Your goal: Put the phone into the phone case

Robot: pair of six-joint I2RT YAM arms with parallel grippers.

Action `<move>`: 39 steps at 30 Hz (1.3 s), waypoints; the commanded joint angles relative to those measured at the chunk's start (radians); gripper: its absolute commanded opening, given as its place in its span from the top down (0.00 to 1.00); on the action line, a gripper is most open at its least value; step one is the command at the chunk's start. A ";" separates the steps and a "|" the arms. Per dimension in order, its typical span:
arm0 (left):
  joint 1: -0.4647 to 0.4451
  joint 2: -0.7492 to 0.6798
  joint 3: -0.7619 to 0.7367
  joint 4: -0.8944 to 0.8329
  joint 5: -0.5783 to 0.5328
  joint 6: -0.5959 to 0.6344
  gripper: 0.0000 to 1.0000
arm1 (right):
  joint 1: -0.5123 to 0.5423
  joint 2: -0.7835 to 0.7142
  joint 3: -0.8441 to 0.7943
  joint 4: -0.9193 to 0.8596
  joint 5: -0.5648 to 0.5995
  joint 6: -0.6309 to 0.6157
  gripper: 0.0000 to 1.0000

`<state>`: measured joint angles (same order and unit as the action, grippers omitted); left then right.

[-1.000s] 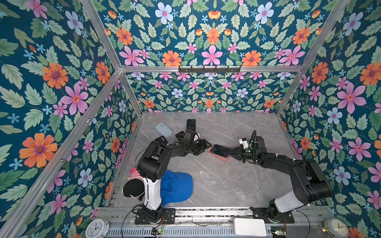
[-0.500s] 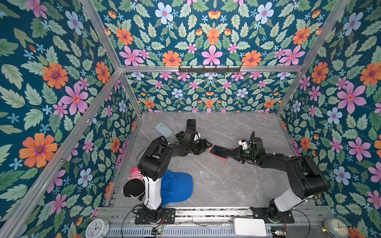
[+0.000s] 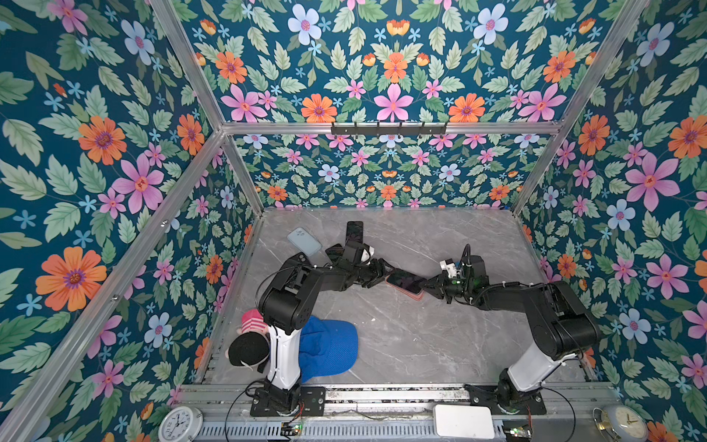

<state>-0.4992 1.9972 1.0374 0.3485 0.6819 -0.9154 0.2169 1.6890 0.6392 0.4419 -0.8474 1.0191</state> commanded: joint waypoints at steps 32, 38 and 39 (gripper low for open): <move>-0.024 -0.005 -0.016 -0.039 -0.017 -0.006 0.31 | 0.001 0.078 0.033 -0.027 -0.029 0.006 1.00; -0.025 -0.010 -0.014 -0.037 -0.019 -0.005 0.31 | -0.001 0.083 0.036 -0.033 -0.033 0.001 0.87; -0.024 -0.012 -0.014 -0.037 -0.019 -0.004 0.30 | -0.001 0.083 0.037 -0.037 -0.032 0.000 0.85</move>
<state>-0.5175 1.9862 1.0237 0.3656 0.6415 -0.9176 0.2123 1.7638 0.6735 0.4442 -0.8925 1.0176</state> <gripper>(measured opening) 0.695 0.133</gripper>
